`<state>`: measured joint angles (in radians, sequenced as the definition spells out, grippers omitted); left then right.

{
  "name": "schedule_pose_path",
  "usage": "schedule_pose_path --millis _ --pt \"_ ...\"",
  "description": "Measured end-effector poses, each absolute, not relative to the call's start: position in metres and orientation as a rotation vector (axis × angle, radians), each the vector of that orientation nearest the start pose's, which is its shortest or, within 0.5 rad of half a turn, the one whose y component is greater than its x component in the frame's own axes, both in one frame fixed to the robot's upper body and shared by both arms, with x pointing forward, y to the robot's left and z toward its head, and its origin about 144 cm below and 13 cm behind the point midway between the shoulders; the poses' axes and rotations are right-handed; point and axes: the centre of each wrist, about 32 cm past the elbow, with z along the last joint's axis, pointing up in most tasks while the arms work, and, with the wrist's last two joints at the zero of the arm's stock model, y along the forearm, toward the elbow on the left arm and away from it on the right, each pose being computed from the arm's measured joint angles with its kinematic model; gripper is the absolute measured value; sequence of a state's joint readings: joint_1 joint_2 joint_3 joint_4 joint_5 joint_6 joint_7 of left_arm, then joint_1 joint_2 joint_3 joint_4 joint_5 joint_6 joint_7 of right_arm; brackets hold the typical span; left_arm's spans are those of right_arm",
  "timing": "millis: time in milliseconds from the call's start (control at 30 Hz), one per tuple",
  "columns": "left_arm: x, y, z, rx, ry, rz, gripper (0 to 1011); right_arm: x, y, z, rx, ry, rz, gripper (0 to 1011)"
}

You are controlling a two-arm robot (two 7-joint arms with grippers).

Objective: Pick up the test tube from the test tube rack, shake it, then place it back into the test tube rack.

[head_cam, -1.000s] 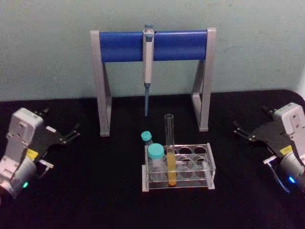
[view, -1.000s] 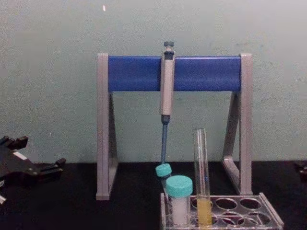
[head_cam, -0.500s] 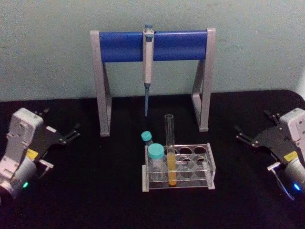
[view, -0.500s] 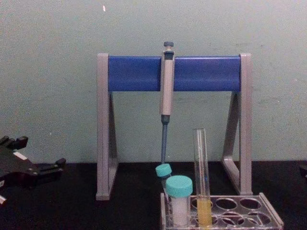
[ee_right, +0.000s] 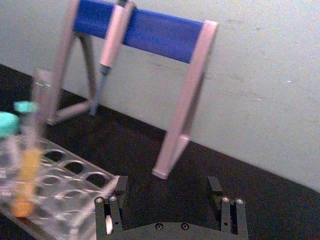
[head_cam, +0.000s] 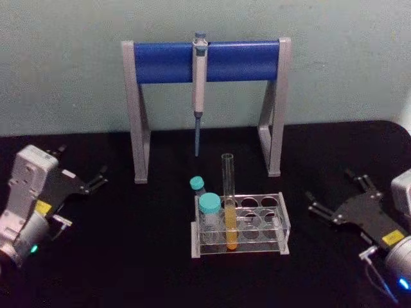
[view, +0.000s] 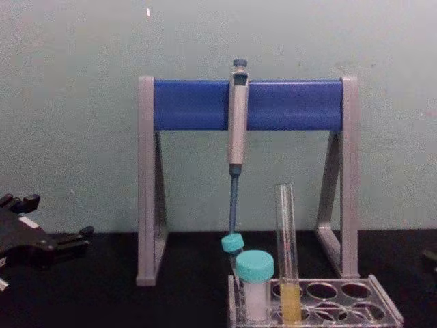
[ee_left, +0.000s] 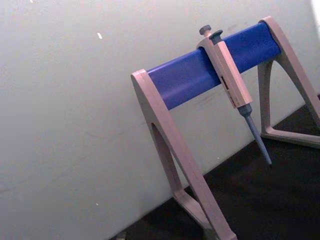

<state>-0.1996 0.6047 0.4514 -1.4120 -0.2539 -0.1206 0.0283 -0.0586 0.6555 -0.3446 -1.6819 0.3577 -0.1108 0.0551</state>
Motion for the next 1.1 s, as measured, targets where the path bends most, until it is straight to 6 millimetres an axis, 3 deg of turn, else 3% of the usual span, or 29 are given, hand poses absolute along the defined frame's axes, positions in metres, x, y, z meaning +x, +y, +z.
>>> schedule_pose_path --millis 167,433,1100 --pt "0.489 0.31 1.14 0.304 -0.285 1.248 1001 0.412 -0.291 1.15 -0.14 -0.098 -1.062 1000" --pt "0.489 0.31 1.14 0.304 -0.285 1.248 1001 0.414 -0.278 1.151 -0.075 -0.016 -0.961 1000" --pt "0.489 0.31 1.14 0.304 -0.285 1.248 1001 0.456 -0.246 1.163 -0.013 0.088 -0.753 1000"
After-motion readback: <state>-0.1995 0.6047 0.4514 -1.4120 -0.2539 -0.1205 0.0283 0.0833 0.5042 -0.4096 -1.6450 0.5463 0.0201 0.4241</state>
